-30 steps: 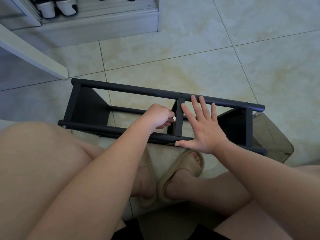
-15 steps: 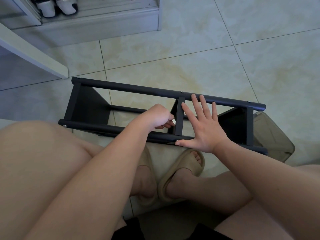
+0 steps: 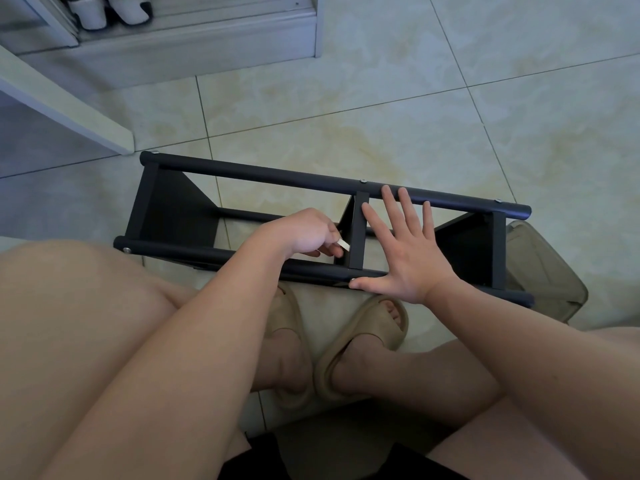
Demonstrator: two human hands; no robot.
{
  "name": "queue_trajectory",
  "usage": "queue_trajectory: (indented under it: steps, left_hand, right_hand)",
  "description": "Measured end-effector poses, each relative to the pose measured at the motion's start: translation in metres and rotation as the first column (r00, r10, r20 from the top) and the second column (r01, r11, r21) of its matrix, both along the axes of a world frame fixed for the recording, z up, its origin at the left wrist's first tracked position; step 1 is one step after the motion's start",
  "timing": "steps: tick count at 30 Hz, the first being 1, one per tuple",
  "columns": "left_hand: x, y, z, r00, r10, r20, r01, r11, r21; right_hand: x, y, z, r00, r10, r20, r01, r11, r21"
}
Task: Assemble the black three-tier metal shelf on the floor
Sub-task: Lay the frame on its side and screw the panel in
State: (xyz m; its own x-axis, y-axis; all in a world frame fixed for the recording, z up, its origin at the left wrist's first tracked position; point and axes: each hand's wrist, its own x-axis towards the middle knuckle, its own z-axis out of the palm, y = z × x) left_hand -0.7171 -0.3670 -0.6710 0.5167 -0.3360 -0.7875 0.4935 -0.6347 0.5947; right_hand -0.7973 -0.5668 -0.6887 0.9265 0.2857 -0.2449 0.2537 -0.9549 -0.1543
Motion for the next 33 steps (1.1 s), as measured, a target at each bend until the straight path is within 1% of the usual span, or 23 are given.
queue_trajectory:
  steps: [8,12,16,24,29,33]
  left_hand:
    - [0.0,0.005,0.005,0.992,-0.126,0.011,0.125,0.992,0.027]
    - [-0.001,0.008,0.005,0.972,-0.228,0.055,0.224,0.971,0.078]
    - [-0.003,0.01,0.003,0.955,-0.276,0.106,0.261,0.956,0.13]
    - [-0.005,0.008,0.005,0.896,-0.431,0.108,0.403,0.89,0.211]
    - [-0.004,0.011,0.009,0.888,-0.438,0.138,0.397,0.884,0.247]
    - [-0.001,0.016,0.013,0.903,-0.391,0.178,0.335,0.9,0.278]
  right_hand:
    - [0.0,0.001,0.0,1.0,-0.001,-0.008,0.001,1.0,-0.01]
    - [0.0,0.0,0.001,1.0,-0.005,-0.003,0.005,1.0,0.01]
    - [-0.001,0.0,0.001,1.0,-0.002,-0.004,0.002,1.0,0.008]
    - [0.0,0.0,0.002,1.0,0.002,-0.012,-0.002,1.0,-0.012]
    - [0.0,0.001,0.001,1.0,0.0,-0.017,0.0,1.0,-0.009]
    - [-0.001,0.0,0.002,1.0,-0.004,-0.014,0.003,1.0,-0.004]
